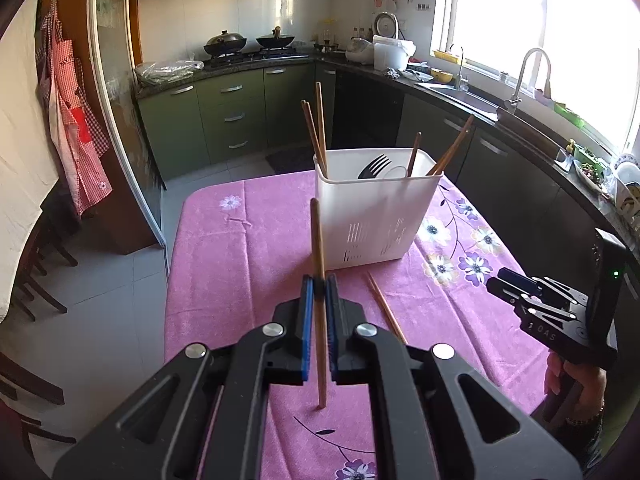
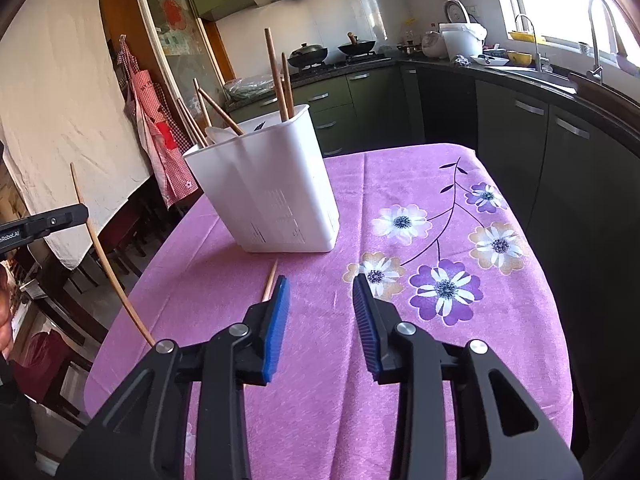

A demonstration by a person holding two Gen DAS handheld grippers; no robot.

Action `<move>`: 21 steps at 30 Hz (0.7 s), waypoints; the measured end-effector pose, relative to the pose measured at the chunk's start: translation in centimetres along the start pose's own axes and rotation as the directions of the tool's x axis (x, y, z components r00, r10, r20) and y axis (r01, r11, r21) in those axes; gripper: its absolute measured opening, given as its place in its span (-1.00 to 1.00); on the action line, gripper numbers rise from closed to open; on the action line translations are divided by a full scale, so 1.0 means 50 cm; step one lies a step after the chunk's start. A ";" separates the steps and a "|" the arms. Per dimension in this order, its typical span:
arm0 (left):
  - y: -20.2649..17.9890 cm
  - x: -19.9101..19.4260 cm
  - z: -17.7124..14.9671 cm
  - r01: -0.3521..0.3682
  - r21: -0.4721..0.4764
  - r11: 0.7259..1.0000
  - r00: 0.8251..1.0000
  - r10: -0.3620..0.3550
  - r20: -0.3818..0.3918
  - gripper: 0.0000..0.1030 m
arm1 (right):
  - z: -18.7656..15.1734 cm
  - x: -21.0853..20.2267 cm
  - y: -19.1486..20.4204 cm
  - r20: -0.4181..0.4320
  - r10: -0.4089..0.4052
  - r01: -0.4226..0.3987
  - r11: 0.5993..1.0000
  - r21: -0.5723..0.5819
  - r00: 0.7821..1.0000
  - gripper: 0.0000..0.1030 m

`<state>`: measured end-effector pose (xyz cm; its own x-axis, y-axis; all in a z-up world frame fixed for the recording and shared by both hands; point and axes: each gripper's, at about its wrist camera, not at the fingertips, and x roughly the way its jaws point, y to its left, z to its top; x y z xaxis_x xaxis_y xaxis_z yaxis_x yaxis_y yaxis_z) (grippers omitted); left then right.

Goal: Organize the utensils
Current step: 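Close the right gripper on the last chopstick and lift it while the left gripper holds its chopstick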

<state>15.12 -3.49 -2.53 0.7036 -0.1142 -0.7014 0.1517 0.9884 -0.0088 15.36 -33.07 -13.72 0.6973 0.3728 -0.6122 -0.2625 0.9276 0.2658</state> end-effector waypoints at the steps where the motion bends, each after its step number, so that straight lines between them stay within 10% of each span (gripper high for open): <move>1: 0.001 -0.004 -0.004 0.002 0.002 1.000 1.000 -0.002 0.005 -0.88 | -0.001 0.007 0.004 -0.009 0.000 0.000 1.000 -0.006 1.000 -0.36; 21: 0.004 -0.034 -0.025 0.020 0.034 0.999 0.999 -0.021 0.027 -0.88 | 0.011 0.299 0.171 -0.307 -0.122 0.048 0.970 -0.237 0.944 -0.36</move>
<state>13.10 -2.98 -2.25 0.7190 -0.1381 -0.6812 0.1897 0.9818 0.0012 23.91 -19.58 -20.18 0.4857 0.2465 -0.8387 -0.3794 0.9238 0.0518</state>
